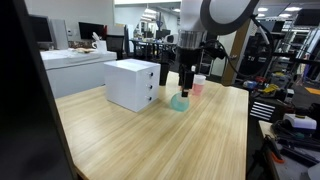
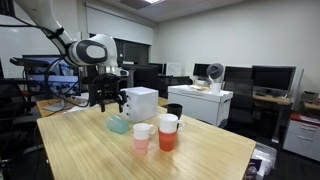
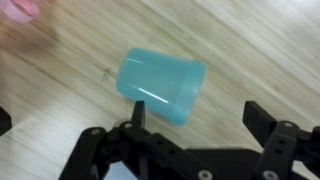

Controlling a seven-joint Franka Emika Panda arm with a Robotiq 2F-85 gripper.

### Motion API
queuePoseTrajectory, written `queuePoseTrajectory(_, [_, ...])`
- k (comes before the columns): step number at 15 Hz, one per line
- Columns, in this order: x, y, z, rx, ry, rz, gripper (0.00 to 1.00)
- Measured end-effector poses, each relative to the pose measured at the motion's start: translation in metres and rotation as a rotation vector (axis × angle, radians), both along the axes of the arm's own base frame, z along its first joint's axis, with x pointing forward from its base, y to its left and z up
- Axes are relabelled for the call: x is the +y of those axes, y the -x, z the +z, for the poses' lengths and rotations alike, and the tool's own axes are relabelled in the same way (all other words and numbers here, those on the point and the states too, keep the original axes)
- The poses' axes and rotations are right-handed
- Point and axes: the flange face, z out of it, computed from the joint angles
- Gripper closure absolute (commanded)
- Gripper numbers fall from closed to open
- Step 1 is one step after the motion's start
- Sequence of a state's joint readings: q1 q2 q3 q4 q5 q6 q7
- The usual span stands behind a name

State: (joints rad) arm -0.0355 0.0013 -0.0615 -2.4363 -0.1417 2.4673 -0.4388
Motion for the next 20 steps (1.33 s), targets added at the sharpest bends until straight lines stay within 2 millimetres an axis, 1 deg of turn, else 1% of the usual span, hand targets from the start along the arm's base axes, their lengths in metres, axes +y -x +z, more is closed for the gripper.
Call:
queuePoseTrajectory(1, [0.003,-0.005,-0.003,-0.050,0.000,-0.028,0.00])
queuePoseTrajectory(4, [0.003,-0.012,-0.010,-0.135,0.026,-0.078,0.00])
queuePoseTrajectory(5, [0.002,-0.013,-0.014,-0.144,0.037,-0.099,0.04])
queuePoseTrajectory(6, [0.000,-0.013,-0.018,-0.150,0.047,-0.117,0.26])
queuePoseTrajectory(8, [-0.004,-0.012,-0.025,-0.150,0.069,-0.156,0.32])
queuePoseTrajectory(17, [-0.012,-0.010,-0.031,-0.164,0.124,-0.230,0.93])
queuePoseTrajectory(19, [-0.012,-0.010,-0.032,-0.166,0.130,-0.237,1.00])
queuePoseTrajectory(20, [-0.013,-0.010,-0.032,-0.168,0.131,-0.240,0.99])
